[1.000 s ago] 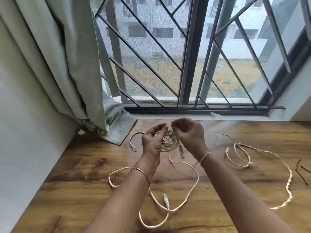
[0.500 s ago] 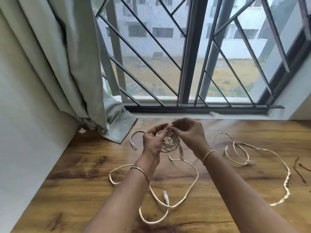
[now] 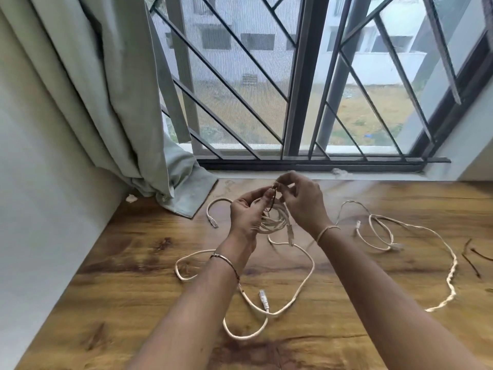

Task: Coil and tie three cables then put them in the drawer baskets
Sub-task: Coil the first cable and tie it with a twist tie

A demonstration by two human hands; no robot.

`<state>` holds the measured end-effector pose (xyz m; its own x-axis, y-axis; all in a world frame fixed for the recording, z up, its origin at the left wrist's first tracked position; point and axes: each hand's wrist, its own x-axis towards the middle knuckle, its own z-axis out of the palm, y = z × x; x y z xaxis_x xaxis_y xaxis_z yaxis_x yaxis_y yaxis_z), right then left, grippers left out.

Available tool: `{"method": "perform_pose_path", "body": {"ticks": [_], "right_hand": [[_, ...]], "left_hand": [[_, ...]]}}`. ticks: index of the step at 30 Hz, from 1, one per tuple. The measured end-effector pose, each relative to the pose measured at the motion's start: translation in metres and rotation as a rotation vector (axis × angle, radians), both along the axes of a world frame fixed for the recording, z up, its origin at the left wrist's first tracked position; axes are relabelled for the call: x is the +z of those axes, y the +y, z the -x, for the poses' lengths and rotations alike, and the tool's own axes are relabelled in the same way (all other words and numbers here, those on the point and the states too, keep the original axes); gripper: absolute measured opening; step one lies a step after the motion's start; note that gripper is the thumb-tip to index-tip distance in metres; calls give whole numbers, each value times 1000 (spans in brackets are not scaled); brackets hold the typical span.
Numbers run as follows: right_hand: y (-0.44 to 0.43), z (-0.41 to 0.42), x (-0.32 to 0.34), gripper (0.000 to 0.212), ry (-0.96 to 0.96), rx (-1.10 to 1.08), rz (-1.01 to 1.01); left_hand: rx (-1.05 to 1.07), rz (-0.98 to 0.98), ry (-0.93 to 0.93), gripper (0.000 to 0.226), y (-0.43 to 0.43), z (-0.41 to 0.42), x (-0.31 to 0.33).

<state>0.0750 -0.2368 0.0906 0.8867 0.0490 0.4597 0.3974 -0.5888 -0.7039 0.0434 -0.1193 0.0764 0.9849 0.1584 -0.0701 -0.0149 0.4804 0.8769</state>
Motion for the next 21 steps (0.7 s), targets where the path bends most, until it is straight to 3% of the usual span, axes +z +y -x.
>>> {"method": "perform_pose_path", "body": {"ticks": [6, 15, 21], "right_hand": [[-3, 0, 9, 8, -5, 122, 148], [2, 2, 12, 5, -144, 67, 313], [3, -4, 18, 5, -190, 11, 265]], "left_hand": [[-7, -58, -10, 18, 5, 3, -6], [-27, -55, -21, 20, 6, 5, 3], [-16, -112, 18, 10, 10, 3, -2]]}}
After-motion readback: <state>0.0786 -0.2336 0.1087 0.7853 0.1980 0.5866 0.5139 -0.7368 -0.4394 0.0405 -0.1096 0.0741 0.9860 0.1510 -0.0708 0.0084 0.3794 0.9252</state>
